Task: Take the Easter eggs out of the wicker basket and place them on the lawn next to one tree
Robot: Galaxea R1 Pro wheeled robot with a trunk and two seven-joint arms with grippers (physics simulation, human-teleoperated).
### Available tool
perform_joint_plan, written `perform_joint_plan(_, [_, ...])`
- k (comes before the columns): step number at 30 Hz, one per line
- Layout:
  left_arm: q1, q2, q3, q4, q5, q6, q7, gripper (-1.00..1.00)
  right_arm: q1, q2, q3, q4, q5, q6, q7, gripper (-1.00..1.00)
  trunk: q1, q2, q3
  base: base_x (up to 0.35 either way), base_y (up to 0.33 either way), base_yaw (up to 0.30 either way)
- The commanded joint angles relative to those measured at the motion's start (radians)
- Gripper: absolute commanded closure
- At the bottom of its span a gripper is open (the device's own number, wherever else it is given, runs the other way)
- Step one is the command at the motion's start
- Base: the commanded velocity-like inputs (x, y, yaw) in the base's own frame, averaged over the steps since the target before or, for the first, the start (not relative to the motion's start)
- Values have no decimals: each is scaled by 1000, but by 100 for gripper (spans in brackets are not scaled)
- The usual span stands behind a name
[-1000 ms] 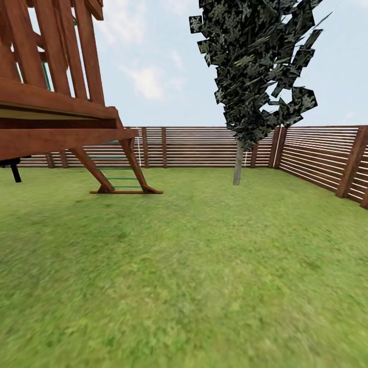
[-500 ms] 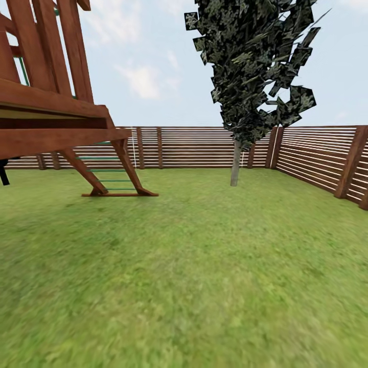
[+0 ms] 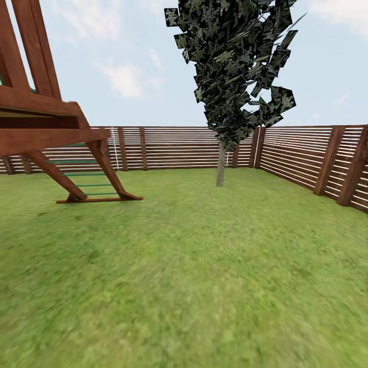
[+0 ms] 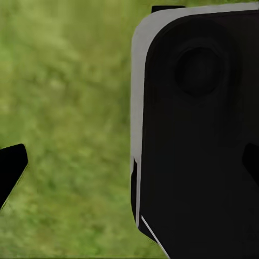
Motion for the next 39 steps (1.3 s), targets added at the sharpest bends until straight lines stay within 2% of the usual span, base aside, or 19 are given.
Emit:
perform_joint_plan(1, [1, 0, 1, -2, 0, 0, 1, -100, -2, 0, 2, 3, -7, -3, 0, -100, 1, 0, -1, 327, 0, -60])
perform_joint_plan(39, [1, 0, 1, -2, 0, 0, 1, -100, -2, -2, 2, 3, -8, -3, 0, -100, 1, 0, -1, 327, 0, -2])
